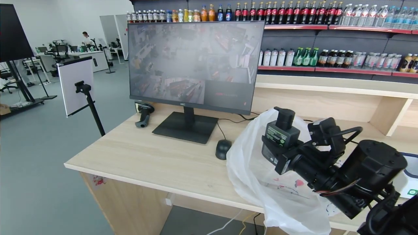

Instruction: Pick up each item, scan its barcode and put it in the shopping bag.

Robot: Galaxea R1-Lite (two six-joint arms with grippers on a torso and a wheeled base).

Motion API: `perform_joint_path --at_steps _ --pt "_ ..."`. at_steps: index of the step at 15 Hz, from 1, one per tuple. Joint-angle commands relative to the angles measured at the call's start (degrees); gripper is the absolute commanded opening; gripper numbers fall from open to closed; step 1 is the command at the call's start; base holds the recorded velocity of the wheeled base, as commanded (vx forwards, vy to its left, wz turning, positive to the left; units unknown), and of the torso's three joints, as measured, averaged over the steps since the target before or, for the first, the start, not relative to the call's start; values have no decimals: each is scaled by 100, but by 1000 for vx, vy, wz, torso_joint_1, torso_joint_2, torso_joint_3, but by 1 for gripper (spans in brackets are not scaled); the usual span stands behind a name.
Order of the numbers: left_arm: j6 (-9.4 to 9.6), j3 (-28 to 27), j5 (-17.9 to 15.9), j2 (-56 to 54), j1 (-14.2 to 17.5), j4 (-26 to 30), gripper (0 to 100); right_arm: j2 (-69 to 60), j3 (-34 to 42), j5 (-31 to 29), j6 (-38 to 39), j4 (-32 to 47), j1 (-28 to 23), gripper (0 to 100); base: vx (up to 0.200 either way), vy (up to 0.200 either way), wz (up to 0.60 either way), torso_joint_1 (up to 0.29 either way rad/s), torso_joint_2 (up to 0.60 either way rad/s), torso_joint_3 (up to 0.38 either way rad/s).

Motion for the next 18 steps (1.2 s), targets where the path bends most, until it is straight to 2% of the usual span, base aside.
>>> perform_joint_path --at_steps 1,3,6,18 --pt "-1 0 1 -2 0 -1 100 515 -134 -4 1 -8 115 0 0 0 0 0 0 0" --pt "26 0 1 -2 0 -19 100 594 -248 -4 9 -8 -166 0 0 0 0 0 0 0" --pt "96 0 1 -2 0 -19 100 752 -266 -4 9 -8 -298 0 0 0 0 0 0 0" --pt "78 0 -8 -2 0 -1 100 1429 -468 5 27 -8 -87 0 0 0 0 0 0 0"
